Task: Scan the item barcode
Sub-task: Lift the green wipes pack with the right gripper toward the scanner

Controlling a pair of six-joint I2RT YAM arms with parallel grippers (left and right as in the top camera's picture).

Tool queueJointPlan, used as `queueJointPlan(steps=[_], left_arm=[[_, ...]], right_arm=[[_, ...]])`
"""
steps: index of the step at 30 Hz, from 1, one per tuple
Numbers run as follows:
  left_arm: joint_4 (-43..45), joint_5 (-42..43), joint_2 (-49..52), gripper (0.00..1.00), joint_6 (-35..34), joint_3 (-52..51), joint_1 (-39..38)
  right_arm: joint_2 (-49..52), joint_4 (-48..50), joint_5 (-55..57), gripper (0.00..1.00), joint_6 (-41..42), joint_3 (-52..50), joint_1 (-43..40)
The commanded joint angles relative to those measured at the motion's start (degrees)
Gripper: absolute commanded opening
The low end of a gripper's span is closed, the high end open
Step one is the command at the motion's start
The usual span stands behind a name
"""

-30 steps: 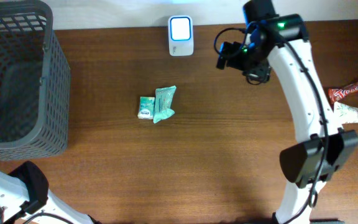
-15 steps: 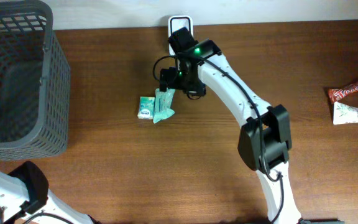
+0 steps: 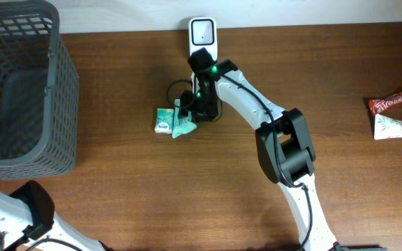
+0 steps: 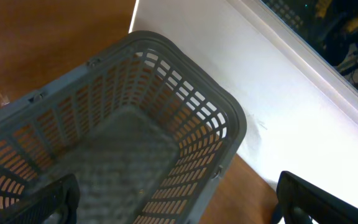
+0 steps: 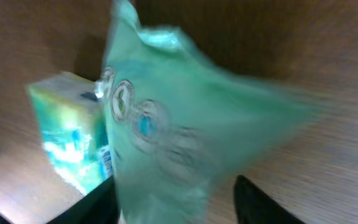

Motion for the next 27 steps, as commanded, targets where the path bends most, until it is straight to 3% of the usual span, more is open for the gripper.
queueJointPlan(steps=[1,3,4,7,10,13,16,21,27], left_arm=[[0.0,0.2,-0.4,0.99,0.5,0.2,0.2],[0.0,0.2,-0.4,0.99,0.5,0.2,0.2],[0.0,0.2,-0.4,0.99,0.5,0.2,0.2],[0.0,0.2,-0.4,0.99,0.5,0.2,0.2],[0.0,0.2,-0.4,0.99,0.5,0.2,0.2],[0.0,0.2,-0.4,0.99,0.5,0.2,0.2],[0.0,0.2,-0.4,0.99,0.5,0.2,0.2],[0.0,0.2,-0.4,0.99,0.5,0.1,0.2],[0.0,0.2,-0.4,0.99,0.5,0.2,0.2]], right_arm=[[1.1,0.0,-1.5,0.47,-0.4,-2.9,-0.2],[0.6,0.0,-2.2,0.42,-0.4,-2.8,-0.7],[-0.3,-1.0,-3.6,0.34,-1.4,-1.8,-2.1],[-1.1,-5.4,-4.3,0.33,-4.6,2.2,-4.0],[-1.5,-15.5,-0.3,0.59,-7.3,9.8,-6.6],[-1.5,-26.9,7.7,0.68,-9.2,17.4,-8.6],[-1.5,-32.8,12.2,0.68,-9.2,24.7,-8.6],[-1.0,-31.6,22.7,0.67,-9.0,28.1,-2.3],[-0.7,-27.6,44.1,0.6,2.6,23.7,8.2]])
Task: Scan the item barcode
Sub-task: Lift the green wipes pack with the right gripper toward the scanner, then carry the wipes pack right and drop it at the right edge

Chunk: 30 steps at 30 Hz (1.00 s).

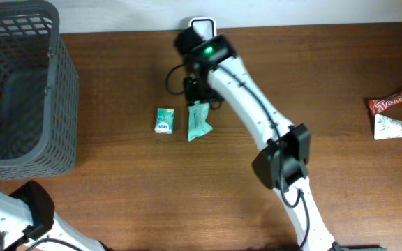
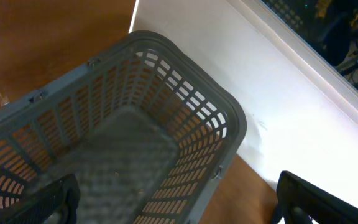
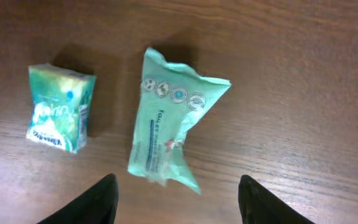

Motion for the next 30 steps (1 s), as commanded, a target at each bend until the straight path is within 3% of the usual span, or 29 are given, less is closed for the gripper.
queueJointPlan(steps=[1,8,19,21,24,28,30], left_arm=[[0.0,0.2,-0.4,0.99,0.5,0.2,0.2],[0.0,0.2,-0.4,0.99,0.5,0.2,0.2],[0.0,0.2,-0.4,0.99,0.5,0.2,0.2],[0.0,0.2,-0.4,0.99,0.5,0.2,0.2],[0.0,0.2,-0.4,0.99,0.5,0.2,0.2],[0.0,0.2,-0.4,0.99,0.5,0.2,0.1],[0.0,0.2,-0.4,0.99,0.5,0.2,0.2]], right_arm=[[-0.4,2.1,14.8,0.6,7.2,-4.6,4.3],[-0.4,15.0,18.3,0.64,7.2,-19.9,8.7],[-0.4,21.0,18.0,0.63,7.2,-26.1,8.3],[-0.4,21.0,18.1,0.48,7.2,-26.2,8.1],[-0.5,18.7,17.6,0.17,7.2,-23.8,5.9],[-0.7,12.3,15.2,0.16,5.7,-11.3,0.7],[-0.7,12.7,9.0,0.18,-0.3,-2.3,-3.1]])
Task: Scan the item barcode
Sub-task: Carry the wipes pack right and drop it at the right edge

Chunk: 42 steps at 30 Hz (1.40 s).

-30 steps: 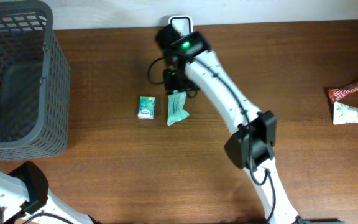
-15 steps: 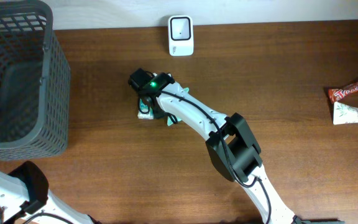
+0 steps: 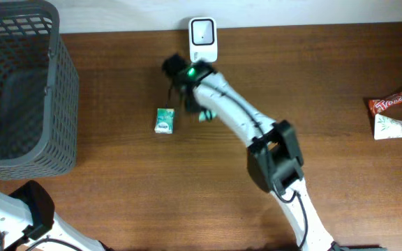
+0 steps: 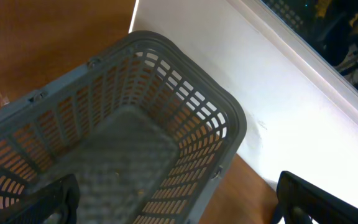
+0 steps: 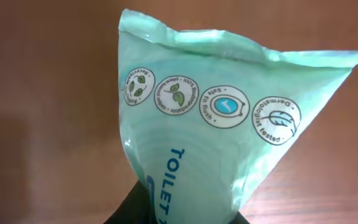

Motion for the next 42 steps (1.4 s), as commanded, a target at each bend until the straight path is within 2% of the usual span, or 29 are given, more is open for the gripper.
queueJointPlan(steps=[1,2,7,11,15,18,21,25,28,30,31,36,37,38,40,42], left_arm=[[0.0,0.2,-0.4,0.99,0.5,0.2,0.2],[0.0,0.2,-0.4,0.99,0.5,0.2,0.2],[0.0,0.2,-0.4,0.99,0.5,0.2,0.2],[0.0,0.2,-0.4,0.99,0.5,0.2,0.2],[0.0,0.2,-0.4,0.99,0.5,0.2,0.2],[0.0,0.2,-0.4,0.99,0.5,0.2,0.2],[0.0,0.2,-0.4,0.99,0.5,0.2,0.2],[0.0,0.2,-0.4,0.99,0.5,0.2,0.2],[0.0,0.2,-0.4,0.99,0.5,0.2,0.2],[0.0,0.2,-0.4,0.99,0.5,0.2,0.2],[0.0,0.2,-0.4,0.99,0.5,0.2,0.2],[0.0,0.2,-0.4,0.99,0.5,0.2,0.2],[0.0,0.2,-0.4,0.99,0.5,0.2,0.2],[0.0,0.2,-0.4,0.99,0.5,0.2,0.2],[0.0,0.2,-0.4,0.99,0.5,0.2,0.2],[0.0,0.2,-0.4,0.99,0.5,0.2,0.2]], right_arm=[[-0.9,2.2,-8.0,0.2,-7.0,13.1,-5.8],[-0.9,5.3,-10.1,0.24,-7.3,15.4,-7.6],[-0.5,25.9,-22.2,0.24,-7.3,12.9,-11.6],[1.0,40.6,-22.1,0.24,-7.3,6.7,-11.3],[1.9,48.0,-20.8,0.24,-7.3,0.0,-11.6],[1.3,47.8,-20.5,0.22,-7.3,0.0,-13.2],[-2.8,42.2,-20.5,0.18,-7.3,1.3,-18.6],[-10.2,23.2,-10.7,0.18,-7.1,1.7,-33.3],[-10.0,8.4,-6.3,0.11,-6.0,1.4,-45.5],[-9.1,2.6,-5.7,0.14,-2.2,0.9,-52.4],[-9.0,0.9,-5.9,0.19,-1.9,-0.2,-56.1],[-9.0,0.5,-6.6,0.2,-1.9,-6.6,-65.0],[-9.0,1.2,-6.6,0.31,-1.9,-8.2,-65.9],[-9.0,2.1,-6.6,0.58,-1.9,-9.5,-66.4],[-9.0,2.4,-6.6,0.6,-1.9,-10.1,-66.7],[-9.6,1.8,-6.8,0.76,-2.1,-9.7,-66.6]])
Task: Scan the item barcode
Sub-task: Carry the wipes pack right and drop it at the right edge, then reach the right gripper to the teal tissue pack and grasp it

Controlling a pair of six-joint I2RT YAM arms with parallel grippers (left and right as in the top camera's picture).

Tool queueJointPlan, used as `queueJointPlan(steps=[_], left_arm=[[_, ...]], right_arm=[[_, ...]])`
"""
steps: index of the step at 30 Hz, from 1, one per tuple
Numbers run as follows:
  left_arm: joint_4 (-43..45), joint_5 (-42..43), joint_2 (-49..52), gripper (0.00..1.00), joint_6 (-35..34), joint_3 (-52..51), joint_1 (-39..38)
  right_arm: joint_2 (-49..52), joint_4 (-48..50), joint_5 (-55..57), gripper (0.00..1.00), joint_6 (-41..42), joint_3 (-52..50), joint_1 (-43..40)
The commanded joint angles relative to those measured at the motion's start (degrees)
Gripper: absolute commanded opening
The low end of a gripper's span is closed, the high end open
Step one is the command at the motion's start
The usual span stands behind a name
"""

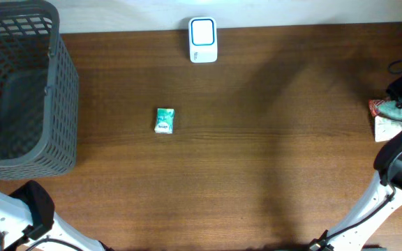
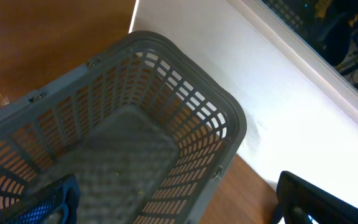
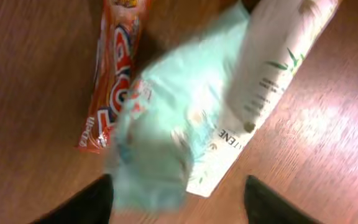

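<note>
The pale green pouch [image 3: 166,124] shows blurred in the right wrist view, resting across a red snack bar [image 3: 114,68] and a white pack [image 3: 272,68]. My right gripper [image 3: 179,199] hangs over it at the table's far right edge [image 1: 400,97], open, its fingers wide on either side and not touching it. The white barcode scanner [image 1: 203,31] stands at the back middle, far from the pouch. My left gripper [image 2: 176,199] is open and empty above the grey basket [image 2: 185,81].
A small green tissue pack [image 1: 165,120] lies alone left of the table's middle. The grey basket [image 1: 65,90] fills the back left corner. The white pack [image 1: 382,129] and the red bar [image 1: 377,107] lie at the right edge under my right arm.
My right gripper was shut on the green pouch just below the scanner. It is now at the far right edge, open, with the pouch lying on the red bar and white pack.
The right gripper was first at the pouch beside the small green pack, then open above it as it lay on the table. Later it held the pouch near the scanner. Now the pouch lies at the right edge, released. The left arm has stayed over the basket.
</note>
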Motion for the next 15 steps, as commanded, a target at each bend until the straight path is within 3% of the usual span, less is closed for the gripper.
queueJointPlan(steps=[1,3,9,12,15], left_arm=[[0.0,0.2,-0.4,0.99,0.5,0.2,0.2],[0.0,0.2,-0.4,0.99,0.5,0.2,0.2],[0.0,0.2,-0.4,0.99,0.5,0.2,0.2],[0.0,0.2,-0.4,0.99,0.5,0.2,0.2],[0.0,0.2,-0.4,0.99,0.5,0.2,0.2]], right_arm=[[-1.5,-0.8,-0.3,0.82,0.1,0.4,0.0],[-3.7,-1.7,-2.6,0.88,0.1,1.4,0.0],[-18.2,-3.4,-26.3,0.9,-1.8,2.2,3.7],[-20.0,-3.8,-36.1,0.96,-8.4,1.9,14.1],[-18.0,-3.5,-35.3,1.0,-10.4,0.2,27.1]])
